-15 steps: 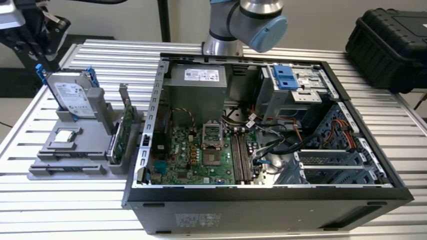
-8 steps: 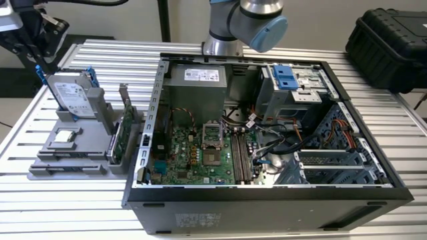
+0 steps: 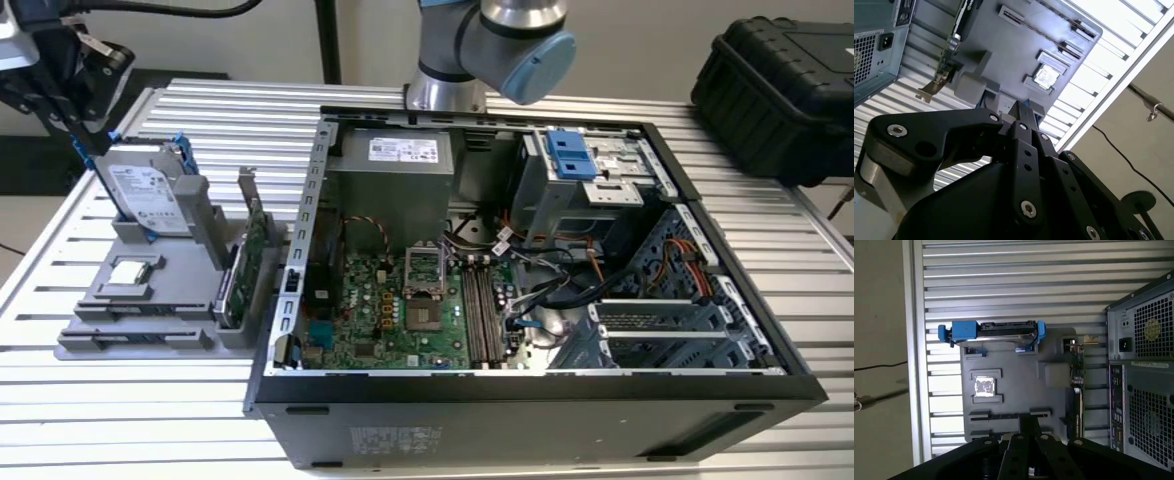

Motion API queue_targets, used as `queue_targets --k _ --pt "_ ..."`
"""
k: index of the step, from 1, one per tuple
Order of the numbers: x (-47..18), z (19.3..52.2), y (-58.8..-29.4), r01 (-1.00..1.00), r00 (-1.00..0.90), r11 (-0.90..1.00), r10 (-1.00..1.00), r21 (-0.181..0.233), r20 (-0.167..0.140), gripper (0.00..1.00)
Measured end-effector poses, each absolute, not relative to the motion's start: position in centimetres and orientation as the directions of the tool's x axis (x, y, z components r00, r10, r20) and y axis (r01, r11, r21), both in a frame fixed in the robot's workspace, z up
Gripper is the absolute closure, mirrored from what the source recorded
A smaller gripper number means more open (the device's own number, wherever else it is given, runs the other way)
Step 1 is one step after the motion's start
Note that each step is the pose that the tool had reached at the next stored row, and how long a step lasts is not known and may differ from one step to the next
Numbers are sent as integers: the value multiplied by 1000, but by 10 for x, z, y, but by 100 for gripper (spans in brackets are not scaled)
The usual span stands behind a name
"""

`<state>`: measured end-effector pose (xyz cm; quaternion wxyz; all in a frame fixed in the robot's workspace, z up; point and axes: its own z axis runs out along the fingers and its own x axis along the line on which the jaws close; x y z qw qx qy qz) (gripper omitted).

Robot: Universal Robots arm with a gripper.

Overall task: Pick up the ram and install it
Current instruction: 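Pick up the ram and move it above insertion slot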

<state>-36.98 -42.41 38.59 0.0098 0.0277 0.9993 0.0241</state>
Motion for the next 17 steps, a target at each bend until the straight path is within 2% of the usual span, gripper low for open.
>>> queue_targets --k 17 --pt "-370 384 -444 55 -998 997 56 49 -16 100"
